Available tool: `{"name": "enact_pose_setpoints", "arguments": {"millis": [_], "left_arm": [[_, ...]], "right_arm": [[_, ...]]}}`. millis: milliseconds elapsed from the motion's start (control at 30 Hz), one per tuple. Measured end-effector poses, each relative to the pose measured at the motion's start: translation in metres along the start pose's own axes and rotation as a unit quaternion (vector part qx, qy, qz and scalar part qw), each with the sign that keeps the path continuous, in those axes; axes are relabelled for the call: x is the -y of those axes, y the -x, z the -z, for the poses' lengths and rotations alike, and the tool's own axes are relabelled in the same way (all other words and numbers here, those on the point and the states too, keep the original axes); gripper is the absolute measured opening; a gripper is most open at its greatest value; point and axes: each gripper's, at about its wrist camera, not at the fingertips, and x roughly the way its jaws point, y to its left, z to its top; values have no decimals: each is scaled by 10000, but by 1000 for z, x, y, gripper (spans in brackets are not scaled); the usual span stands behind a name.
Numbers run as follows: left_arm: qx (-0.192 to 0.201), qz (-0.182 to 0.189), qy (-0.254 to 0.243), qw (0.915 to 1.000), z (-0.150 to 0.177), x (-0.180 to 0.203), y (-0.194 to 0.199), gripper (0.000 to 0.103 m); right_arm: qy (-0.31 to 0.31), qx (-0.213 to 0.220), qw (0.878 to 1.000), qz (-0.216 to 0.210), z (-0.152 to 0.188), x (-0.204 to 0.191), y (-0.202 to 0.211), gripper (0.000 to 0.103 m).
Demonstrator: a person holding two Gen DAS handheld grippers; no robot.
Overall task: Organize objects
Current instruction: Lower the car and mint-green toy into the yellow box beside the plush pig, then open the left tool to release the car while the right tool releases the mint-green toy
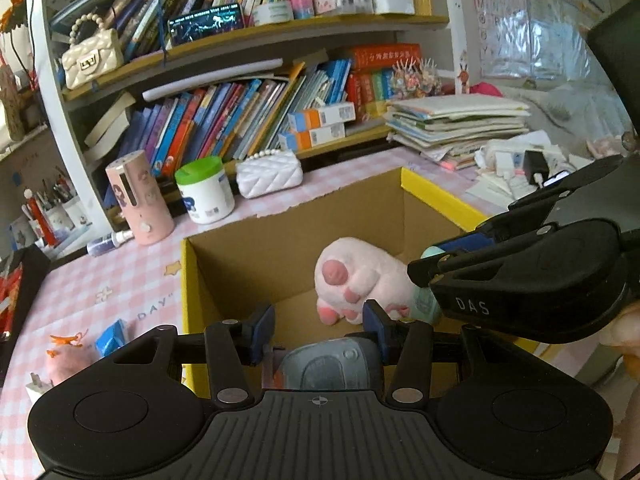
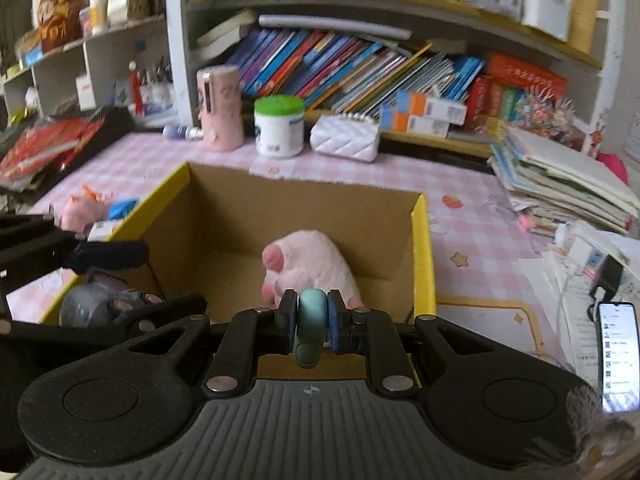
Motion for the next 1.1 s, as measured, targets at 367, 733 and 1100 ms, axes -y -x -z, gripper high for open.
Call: {"name": "enact_pose_setpoints", "arguments": {"millis": [367,733,1100], "left_arm": [[-385,-34,165,9991,7,-3,-22,45],[-414,-141,206,9988,6,-5,-23,48],[-199,-331,342,9987,4,-12,-7,70]], "right_arm": [[329,-523,9975,-336,0,3,-29,15],[440,-1087,9917,-530,0,7,-53,15],[322,-982,9934,-490,-1,9,-48,22]]}}
